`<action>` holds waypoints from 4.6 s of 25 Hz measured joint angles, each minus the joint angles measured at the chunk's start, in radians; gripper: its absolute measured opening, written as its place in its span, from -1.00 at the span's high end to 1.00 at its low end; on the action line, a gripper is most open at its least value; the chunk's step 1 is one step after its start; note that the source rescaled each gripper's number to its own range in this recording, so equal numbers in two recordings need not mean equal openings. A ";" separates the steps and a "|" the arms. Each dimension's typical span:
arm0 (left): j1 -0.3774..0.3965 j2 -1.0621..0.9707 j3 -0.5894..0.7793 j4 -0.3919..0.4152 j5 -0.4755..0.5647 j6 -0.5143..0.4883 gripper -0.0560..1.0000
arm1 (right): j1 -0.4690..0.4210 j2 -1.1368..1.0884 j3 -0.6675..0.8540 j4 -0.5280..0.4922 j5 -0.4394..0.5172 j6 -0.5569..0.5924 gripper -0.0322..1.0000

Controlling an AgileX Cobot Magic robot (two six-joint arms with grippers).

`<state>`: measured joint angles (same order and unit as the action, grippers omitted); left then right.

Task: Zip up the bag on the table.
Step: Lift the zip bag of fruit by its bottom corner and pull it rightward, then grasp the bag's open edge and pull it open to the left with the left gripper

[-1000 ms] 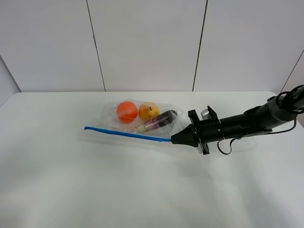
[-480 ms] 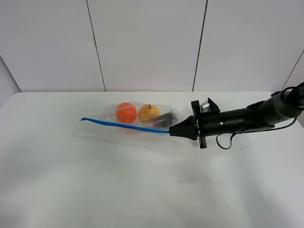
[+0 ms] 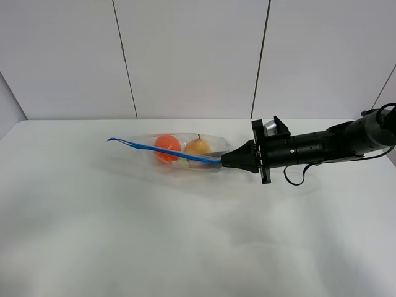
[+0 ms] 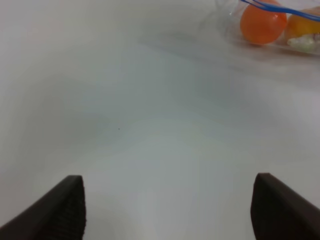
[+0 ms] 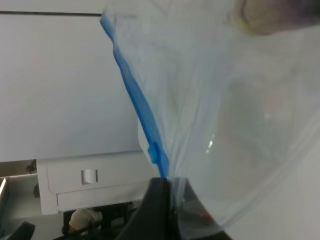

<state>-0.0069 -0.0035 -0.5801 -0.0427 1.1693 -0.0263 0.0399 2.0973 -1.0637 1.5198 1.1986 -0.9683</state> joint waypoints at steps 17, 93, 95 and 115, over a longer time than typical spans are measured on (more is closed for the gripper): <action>0.000 0.029 -0.034 0.000 -0.025 -0.003 -0.88 | 0.000 0.000 0.000 -0.001 0.000 0.004 0.93; -0.702 1.878 -0.402 0.063 -1.534 0.904 -0.41 | 0.000 0.000 0.000 0.105 0.006 0.169 0.94; -0.691 1.880 -0.402 0.056 -1.535 0.916 -0.39 | 0.000 0.000 0.000 0.106 0.006 0.169 0.94; -0.664 1.901 -0.402 0.051 -1.540 0.928 0.21 | 0.000 0.000 0.000 0.111 0.006 0.169 0.94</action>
<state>-0.6713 1.8977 -0.9823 0.0085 -0.3709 0.9013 0.0399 2.0973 -1.0637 1.6312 1.2046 -0.7991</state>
